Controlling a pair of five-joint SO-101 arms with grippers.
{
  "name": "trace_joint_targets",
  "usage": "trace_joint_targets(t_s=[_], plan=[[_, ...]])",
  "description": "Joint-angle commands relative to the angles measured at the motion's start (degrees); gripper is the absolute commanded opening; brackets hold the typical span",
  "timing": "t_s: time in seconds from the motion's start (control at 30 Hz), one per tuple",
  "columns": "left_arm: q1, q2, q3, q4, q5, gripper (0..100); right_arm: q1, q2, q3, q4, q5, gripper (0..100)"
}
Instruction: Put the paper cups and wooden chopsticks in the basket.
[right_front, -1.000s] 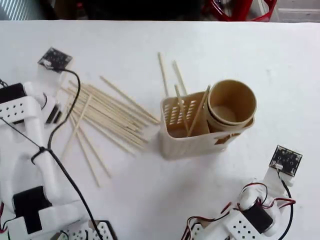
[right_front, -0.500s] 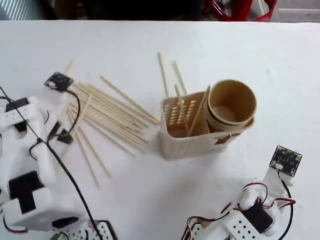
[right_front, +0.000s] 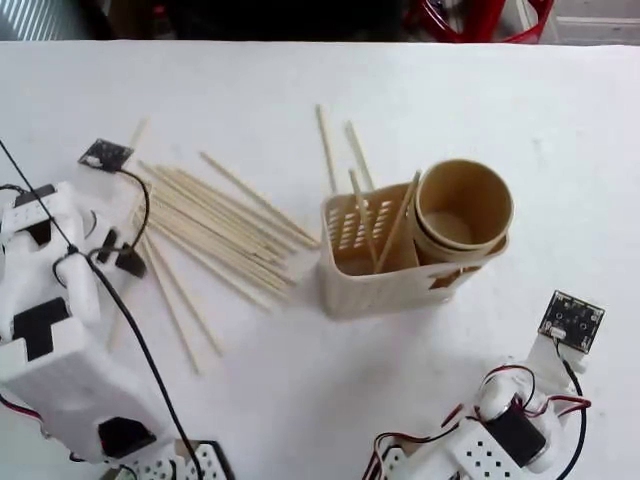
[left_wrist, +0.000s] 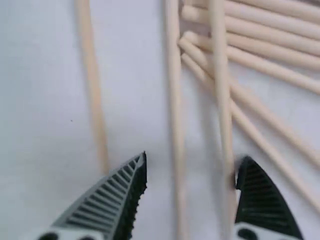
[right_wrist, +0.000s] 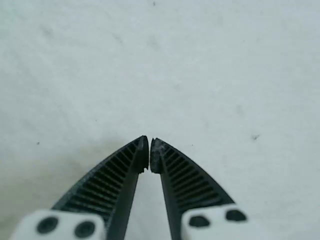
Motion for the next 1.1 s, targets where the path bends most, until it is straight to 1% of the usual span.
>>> trace_joint_targets(t_s=[0.0, 0.3, 0.43, 0.7, 0.77, 0.8, 0.87, 0.97, 1.07], plan=[[-1.1, -0.1, -4.0, -3.1, 1.4, 28, 0.4, -0.5, 0.5, -0.6, -0.2, 1.9], [-4.9, -0.8, -4.4, -3.3, 1.3, 27, 0.4, -0.5, 0.5, -0.6, -0.2, 1.9], [-5.1, -0.7, -3.9, -3.3, -1.0, 24, 0.4, -0.5, 0.5, -0.6, -0.2, 1.9], [-4.9, -0.6, -1.3, -3.3, -1.8, 24, 0.4, -0.5, 0.5, -0.6, -0.2, 1.9], [-4.9, -0.6, 0.5, -3.3, -4.5, 24, 0.4, -0.5, 0.5, -0.6, -0.2, 1.9], [-4.9, -0.6, 1.5, -3.2, -5.9, 23, 0.4, -0.5, 0.5, -0.6, -0.2, 1.9], [-4.9, -0.6, 4.0, -3.1, -7.6, 17, 0.4, -0.5, 0.5, -0.6, -0.2, 1.9], [-5.0, -0.7, 8.0, -3.1, -8.2, 8, 0.4, -0.5, 0.5, -0.6, -0.2, 1.9], [-5.0, -0.7, 10.1, -3.0, -8.3, 5, 0.4, -0.5, 0.5, -0.6, -0.2, 1.9]])
